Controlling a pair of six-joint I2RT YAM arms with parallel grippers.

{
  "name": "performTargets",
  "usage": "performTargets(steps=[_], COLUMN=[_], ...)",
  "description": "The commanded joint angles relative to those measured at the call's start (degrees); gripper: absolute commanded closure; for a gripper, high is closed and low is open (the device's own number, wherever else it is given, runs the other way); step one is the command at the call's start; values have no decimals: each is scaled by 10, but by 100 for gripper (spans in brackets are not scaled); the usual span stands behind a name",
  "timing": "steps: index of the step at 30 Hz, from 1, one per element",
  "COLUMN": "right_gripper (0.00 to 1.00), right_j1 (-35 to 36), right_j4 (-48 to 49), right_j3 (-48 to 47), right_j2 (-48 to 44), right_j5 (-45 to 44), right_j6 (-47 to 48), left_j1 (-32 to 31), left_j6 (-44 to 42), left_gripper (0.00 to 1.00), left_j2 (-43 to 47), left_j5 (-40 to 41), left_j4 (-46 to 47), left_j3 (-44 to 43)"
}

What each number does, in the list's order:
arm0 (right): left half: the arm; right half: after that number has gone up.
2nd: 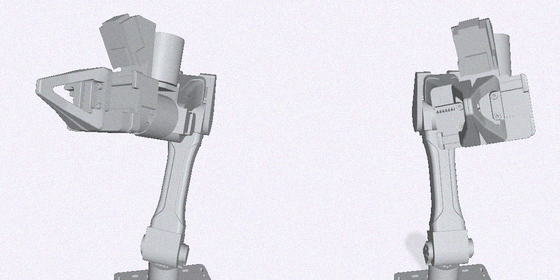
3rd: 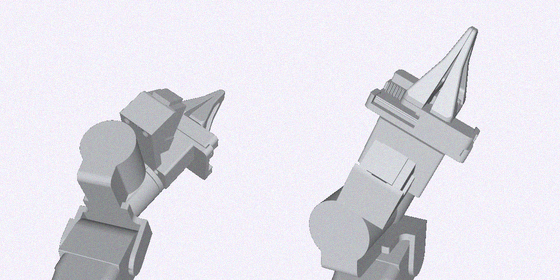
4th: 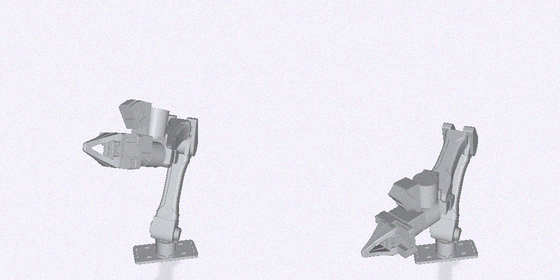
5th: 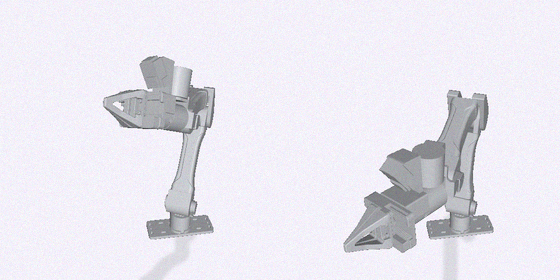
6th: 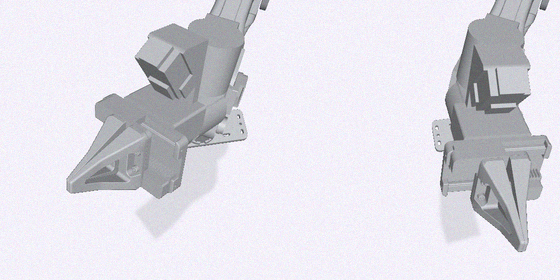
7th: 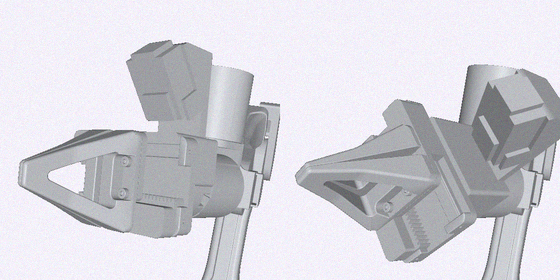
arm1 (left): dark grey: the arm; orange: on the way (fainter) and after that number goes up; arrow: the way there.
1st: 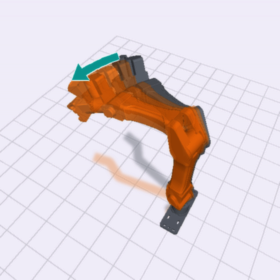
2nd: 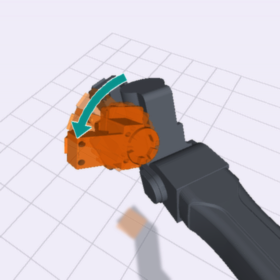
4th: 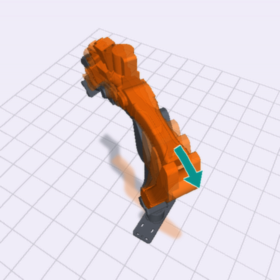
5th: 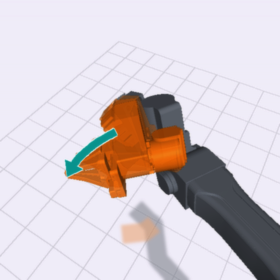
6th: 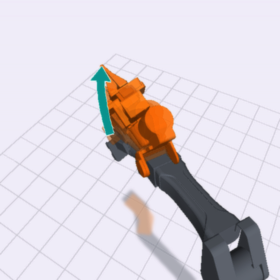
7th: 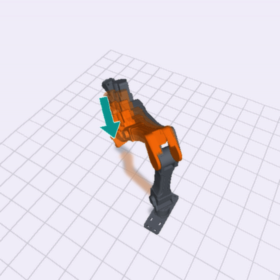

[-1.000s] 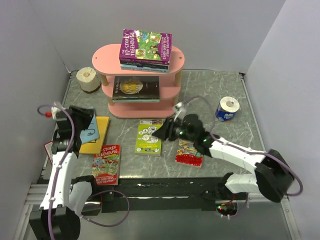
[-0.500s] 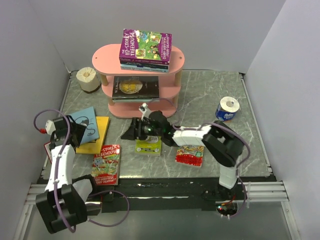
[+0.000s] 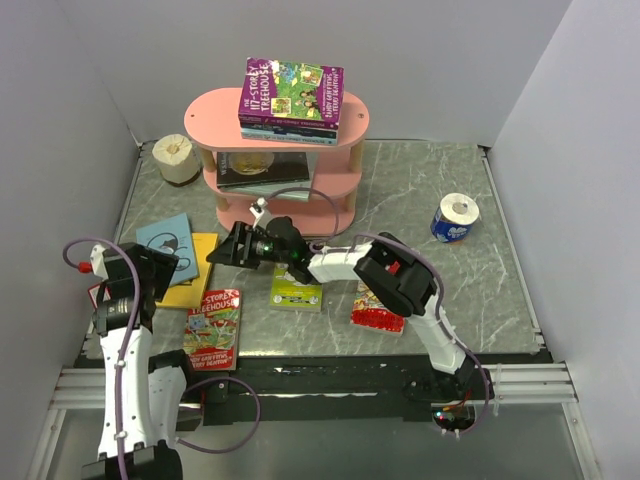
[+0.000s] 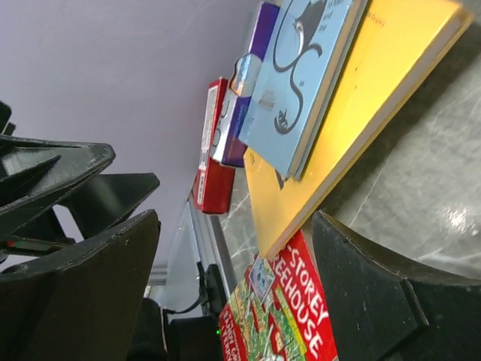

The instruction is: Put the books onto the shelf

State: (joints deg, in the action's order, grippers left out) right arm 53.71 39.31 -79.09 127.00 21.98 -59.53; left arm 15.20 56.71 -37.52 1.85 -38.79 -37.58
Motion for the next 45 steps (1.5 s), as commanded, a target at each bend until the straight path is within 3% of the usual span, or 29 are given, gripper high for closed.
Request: performTargets(steps=[1,9,14,16,18,19,22,23,24,25,26,27,29,30,34,36,39,41,45], right_gripper=[12,14,16,17,23,26,77,85,83,82,86,100,100,100,100,100,100,100,100], right_j1=[-4,17,48,60,97,115,125,109,33,-3,-38,-61,-102,-112,-148,-177,-202,-210,-228], right_j4=[19,-27,-105,-148,-282,-333,-353,-311,-277,-249,-225,-221,-221,-191,-232,-211,-169,-154,-165], right_j3=[52,183,299,331,328,326,373,390,421,430,432,416,400,394,308,289,272,258,180], right_j2=[-3,-121,-233,-307,-396,-423,-535,-565,-615,-632,-641,-650,-659,-661,-611,-578,-538,-515,-443], right_j5=[4,21,-38,-109,-214,-378,-512,-485,-413,-254,-209,-184,-177,-165,-172,-157,-157,-155,-135], right_j6=[-45,55,151,183,237,247,264,258,273,279,269,267,255,259,249,211,156,133,125], left_j1=[-3,-3,-3,-3,-3,-3,-3,-3,-7,-7,-7,-10,-11,-11,-14,-15,-17,-17,-19], left_j6=[11,24,33,26,16,1,-28,-32,-24,-16,-10,7,42,66,117,123,84,65,62], left_gripper=[36,38,38,38,37,36,32,31,29,29,28,28,29,30,38,49,62,65,66], left_j2=[0,11,5,0,-16,-24,-66,-78,-107,-124,-140,-162,-178,-193,-249,-278,-306,-322,-367], left_j5=[4,-28,-80,-95,-128,-139,-213,-240,-276,-295,-308,-319,-341,-352,-389,-392,-368,-362,-362], left_j4=[-11,39,100,132,156,171,245,308,333,352,377,437,513,603,729,744,665,615,607], left_j3=[4,31,44,38,27,10,-19,-21,-23,-30,-34,-35,-22,-16,-21,-31,-78,-114,-137])
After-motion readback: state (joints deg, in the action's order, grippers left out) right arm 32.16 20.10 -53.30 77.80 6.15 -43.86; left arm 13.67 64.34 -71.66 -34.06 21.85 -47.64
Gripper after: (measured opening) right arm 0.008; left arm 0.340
